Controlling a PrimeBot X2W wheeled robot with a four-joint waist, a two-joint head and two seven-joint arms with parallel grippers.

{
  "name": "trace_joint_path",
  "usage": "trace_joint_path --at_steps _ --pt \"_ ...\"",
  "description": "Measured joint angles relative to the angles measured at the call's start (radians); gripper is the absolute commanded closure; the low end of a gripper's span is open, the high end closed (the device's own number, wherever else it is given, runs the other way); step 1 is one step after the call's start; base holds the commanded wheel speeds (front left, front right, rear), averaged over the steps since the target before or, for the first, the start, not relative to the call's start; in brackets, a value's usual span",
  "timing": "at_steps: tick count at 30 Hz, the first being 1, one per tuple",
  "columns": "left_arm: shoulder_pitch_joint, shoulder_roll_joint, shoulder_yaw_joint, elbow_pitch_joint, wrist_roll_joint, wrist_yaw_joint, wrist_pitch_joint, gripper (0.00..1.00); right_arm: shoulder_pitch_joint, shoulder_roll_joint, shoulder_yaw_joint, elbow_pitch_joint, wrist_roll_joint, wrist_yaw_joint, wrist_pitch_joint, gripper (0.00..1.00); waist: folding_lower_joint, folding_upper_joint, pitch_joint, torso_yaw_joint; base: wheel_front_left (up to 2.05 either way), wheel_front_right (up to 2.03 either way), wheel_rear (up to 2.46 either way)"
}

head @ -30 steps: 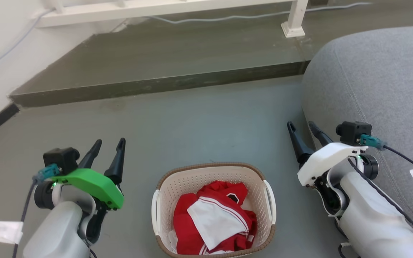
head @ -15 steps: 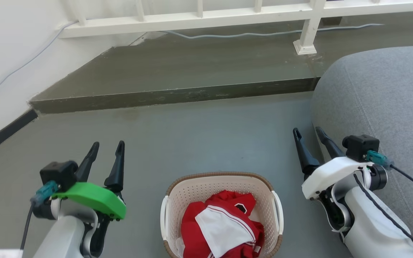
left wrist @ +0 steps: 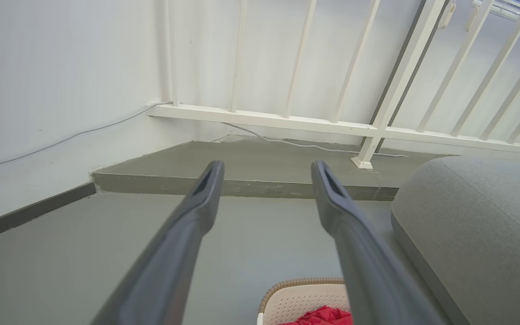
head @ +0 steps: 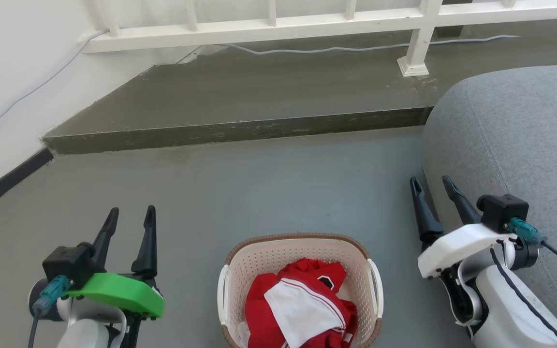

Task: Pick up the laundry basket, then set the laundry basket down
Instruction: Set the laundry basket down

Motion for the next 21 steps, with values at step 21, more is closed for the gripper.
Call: trace_joint_path --at_steps 21 --pt "0.097 -0.057 0.09 -0.116 0.106 -0.02 0.0 0.0 0.107 0.03 -0.042 -0.094 -0.081 0.001 0.0 0.0 0.0 0.0 0.01 -0.001 0.0 0.0 0.0"
